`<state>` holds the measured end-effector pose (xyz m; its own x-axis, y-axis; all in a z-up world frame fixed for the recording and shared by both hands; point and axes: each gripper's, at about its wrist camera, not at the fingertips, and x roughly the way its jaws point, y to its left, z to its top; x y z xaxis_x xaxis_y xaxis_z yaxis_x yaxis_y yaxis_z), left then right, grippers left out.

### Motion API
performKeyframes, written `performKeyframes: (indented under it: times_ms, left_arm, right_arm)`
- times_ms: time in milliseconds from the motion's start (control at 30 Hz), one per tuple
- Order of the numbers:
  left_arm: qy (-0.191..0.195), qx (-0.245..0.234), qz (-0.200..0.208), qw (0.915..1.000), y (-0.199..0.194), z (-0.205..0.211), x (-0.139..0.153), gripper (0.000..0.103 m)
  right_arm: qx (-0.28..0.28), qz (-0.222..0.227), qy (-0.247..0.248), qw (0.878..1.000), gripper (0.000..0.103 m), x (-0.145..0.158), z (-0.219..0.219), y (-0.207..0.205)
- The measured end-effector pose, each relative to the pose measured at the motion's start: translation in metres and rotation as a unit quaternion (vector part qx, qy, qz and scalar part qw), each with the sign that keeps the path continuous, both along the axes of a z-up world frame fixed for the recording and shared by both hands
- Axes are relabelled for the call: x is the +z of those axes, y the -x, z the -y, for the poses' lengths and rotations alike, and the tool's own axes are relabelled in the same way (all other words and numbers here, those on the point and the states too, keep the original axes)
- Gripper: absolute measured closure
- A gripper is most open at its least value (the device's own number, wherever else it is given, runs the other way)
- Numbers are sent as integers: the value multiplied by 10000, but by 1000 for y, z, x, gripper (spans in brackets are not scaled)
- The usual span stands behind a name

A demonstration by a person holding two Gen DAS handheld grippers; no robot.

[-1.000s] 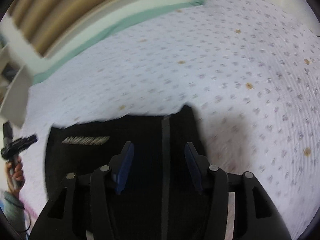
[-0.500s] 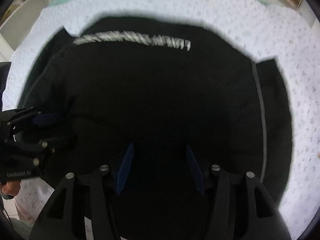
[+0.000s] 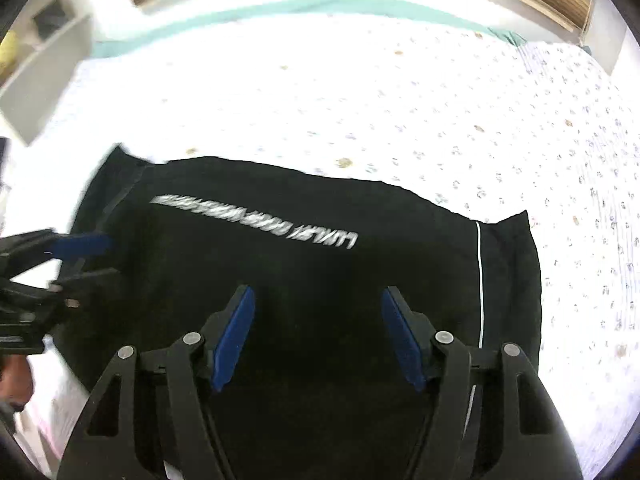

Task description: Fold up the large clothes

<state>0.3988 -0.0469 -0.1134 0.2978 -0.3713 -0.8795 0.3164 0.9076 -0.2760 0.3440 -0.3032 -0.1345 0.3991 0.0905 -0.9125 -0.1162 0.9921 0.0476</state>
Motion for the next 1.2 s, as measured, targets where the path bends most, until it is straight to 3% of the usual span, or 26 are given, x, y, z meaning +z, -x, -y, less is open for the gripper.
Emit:
performKeyframes:
  times_ms: [33,100,167,233,300,400,500,567,633,700,767,867,1000,1067,1200]
  left_arm:
    - [-254,56,-330,9991,-12,1,-23,37]
    - [-391,218,-863,9953,-28,-1,-64,37]
    - [-406,351,-941,9941,-34,-2,-75,36]
    - [-519,326,-931,9938,-38,-1,-72,35]
    - [-359,269,-855,9953,-36,-7,-61,35]
    - [-107,46,-650,9978,-18,-26,-26,35]
    - [113,-277,-297,9991,8,-45,8,35]
    - [202,-472,-244,9984,28,-54,17,35]
    - [244,-647,-379,9969,49,-61,13,35]
    - [-11,-666,-576,9961,71,-57,-5,35]
    - [-297,-504,-743,9955,83,-47,-25,35]
    - [-530,-117,-896,9945,79,-45,-53,35]
    - [-171,237,-1271,9915,64,-68,-66,35]
    - [-95,132,-1279,9917,62,-73,-66,35]
    - [-493,-53,-942,9943,68,-65,-65,34]
  right_arm:
    - [-102,-284,-58,9995,33,-23,3,-9]
    - [-174,-481,-181,9985,28,-52,8,-15]
    - [-181,-412,-87,9990,28,-61,6,-16]
    - [-190,-472,-34,9987,28,-57,6,-17]
    - [-219,-516,-206,9982,28,-47,5,-19]
    - [-104,-220,-458,9987,28,-8,14,-2]
    - [421,111,-200,9989,28,26,8,35]
    - [629,67,-80,9980,28,30,2,57]
    - [885,-69,-165,9959,28,23,-3,84]
    - [993,-126,-46,9950,28,12,-8,101]
    - [830,-277,229,9959,29,-15,-20,113]
    - [543,-416,83,9976,29,-43,-13,110]
    - [467,-404,116,9980,28,-45,-16,108]
    - [550,-359,83,9978,27,-45,-15,110]
    - [496,-65,12,9987,24,-47,-8,126]
